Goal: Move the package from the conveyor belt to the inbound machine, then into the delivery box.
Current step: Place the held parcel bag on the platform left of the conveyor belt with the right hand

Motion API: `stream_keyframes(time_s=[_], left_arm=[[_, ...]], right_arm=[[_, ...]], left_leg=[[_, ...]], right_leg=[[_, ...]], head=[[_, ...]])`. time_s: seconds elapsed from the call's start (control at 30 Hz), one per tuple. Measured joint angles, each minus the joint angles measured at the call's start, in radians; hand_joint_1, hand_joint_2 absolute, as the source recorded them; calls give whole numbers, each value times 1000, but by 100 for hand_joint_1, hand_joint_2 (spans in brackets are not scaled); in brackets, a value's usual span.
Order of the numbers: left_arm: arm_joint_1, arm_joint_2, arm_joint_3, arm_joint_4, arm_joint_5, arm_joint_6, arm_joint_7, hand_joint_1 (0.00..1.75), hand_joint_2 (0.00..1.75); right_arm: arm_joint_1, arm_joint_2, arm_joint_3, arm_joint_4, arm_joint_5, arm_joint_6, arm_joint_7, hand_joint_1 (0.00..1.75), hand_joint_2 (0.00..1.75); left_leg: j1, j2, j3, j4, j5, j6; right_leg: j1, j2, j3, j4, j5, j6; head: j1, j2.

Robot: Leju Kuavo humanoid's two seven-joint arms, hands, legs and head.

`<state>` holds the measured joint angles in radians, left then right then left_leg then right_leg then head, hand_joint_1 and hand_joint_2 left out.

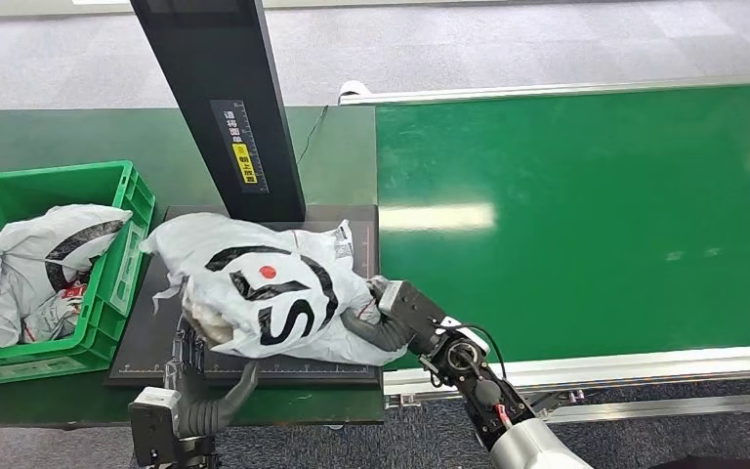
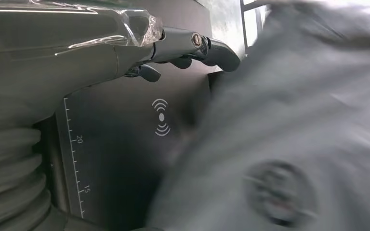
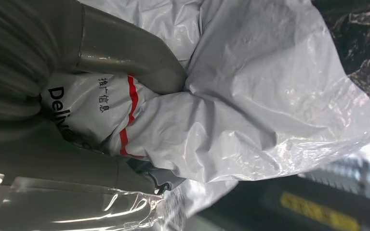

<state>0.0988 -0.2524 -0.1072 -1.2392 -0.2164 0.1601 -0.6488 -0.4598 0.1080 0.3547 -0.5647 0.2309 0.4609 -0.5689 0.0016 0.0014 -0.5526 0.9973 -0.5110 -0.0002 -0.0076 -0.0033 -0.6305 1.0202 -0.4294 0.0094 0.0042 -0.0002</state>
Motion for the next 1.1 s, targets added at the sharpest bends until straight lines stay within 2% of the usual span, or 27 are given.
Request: stream_keyframes(time_s=[0.13,0.33,0.53,0.57,0.67,0.7,0.9,1.1], left_arm=[[-12,1,0,12,6,3,-2,0,175],[-7,1,-1,10,5,17,3,0,175],[-2,1,-1,8,5,17,5,0,175],[-1,1,-1,8,5,17,5,0,175],[0,1,-1,8,5,18,5,0,175],[1,1,-1,7,5,18,6,0,175],[14,1,-2,-15,1,39,16,0,175],[22,1,-3,-33,-3,59,20,0,175]], right_arm=[[-19,17,61,56,-3,-5,27,175,175],[-46,32,98,99,-1,-116,68,175,175],[-56,34,110,115,1,-128,69,175,175],[-57,34,111,117,1,-128,69,139,175],[-58,35,112,121,7,-147,73,8,175],[-58,35,113,121,12,-171,78,0,175],[-48,37,115,115,20,-360,60,0,175],[13,32,90,32,-13,-443,-19,0,175]], left_leg=[[0,0,0,0,0,0],[0,0,0,0,0,0],[0,0,1,0,0,0],[0,0,1,0,0,0],[0,0,1,0,0,0],[0,0,1,0,0,0],[0,0,1,0,0,0],[0,0,1,0,0,0]], right_leg=[[0,0,0,0,0,0],[0,0,0,0,0,0],[0,0,0,0,0,0],[0,0,0,0,0,0],[0,0,0,0,0,0],[0,0,0,0,0,0],[0,0,0,0,0,0],[0,0,0,0,0,0]], head=[[0,0],[0,0],[0,0],[0,0],[0,0],[0,0],[0,0],[0,0]])
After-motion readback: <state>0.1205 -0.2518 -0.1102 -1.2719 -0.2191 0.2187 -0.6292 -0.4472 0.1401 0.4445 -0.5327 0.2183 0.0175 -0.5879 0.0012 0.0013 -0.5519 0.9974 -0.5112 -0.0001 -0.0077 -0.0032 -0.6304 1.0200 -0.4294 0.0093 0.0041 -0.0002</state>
